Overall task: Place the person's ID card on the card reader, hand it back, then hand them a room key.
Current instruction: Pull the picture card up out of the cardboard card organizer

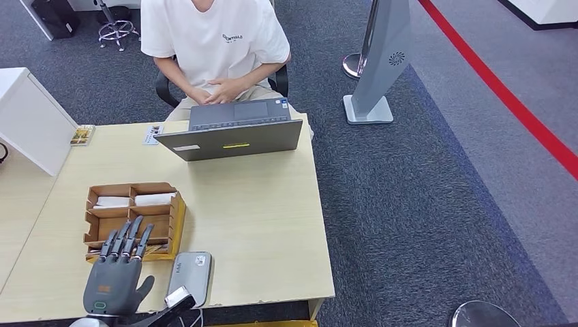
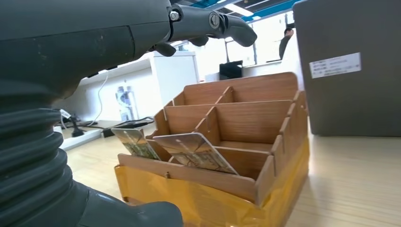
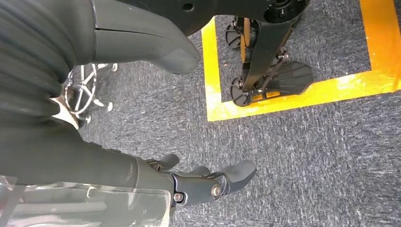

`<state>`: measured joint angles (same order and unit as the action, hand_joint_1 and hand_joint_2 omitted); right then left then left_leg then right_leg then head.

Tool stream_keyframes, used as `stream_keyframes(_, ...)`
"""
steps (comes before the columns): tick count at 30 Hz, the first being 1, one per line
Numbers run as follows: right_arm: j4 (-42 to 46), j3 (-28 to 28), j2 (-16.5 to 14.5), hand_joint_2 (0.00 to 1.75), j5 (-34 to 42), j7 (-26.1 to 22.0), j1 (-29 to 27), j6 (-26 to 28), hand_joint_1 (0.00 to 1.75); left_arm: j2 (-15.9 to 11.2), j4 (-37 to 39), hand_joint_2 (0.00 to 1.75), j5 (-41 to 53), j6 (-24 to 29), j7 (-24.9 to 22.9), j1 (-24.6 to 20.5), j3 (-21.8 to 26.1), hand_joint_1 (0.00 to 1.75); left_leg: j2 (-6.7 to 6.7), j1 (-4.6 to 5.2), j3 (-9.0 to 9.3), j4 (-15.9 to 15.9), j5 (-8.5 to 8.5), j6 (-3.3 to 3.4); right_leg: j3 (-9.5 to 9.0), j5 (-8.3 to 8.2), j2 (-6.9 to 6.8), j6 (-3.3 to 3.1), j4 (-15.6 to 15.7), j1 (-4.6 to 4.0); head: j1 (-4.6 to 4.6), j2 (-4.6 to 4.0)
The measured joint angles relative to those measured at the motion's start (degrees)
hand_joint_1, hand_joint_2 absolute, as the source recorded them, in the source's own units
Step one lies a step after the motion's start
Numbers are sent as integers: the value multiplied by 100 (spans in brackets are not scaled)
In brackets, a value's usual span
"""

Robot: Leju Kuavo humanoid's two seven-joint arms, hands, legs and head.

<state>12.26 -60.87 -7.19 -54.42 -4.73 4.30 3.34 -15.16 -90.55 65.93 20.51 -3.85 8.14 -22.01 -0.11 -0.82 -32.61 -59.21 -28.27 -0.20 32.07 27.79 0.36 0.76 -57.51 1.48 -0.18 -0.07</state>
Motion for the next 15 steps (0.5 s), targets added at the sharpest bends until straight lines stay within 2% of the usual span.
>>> stream_keyframes(15, 0, 1, 0, 175, -109, 30, 0, 0, 0, 188, 360, 175, 53, 114, -61, 8, 260, 0, -1, 0, -1, 0, 0, 0, 0, 0, -1, 0, 0, 0, -1, 0)
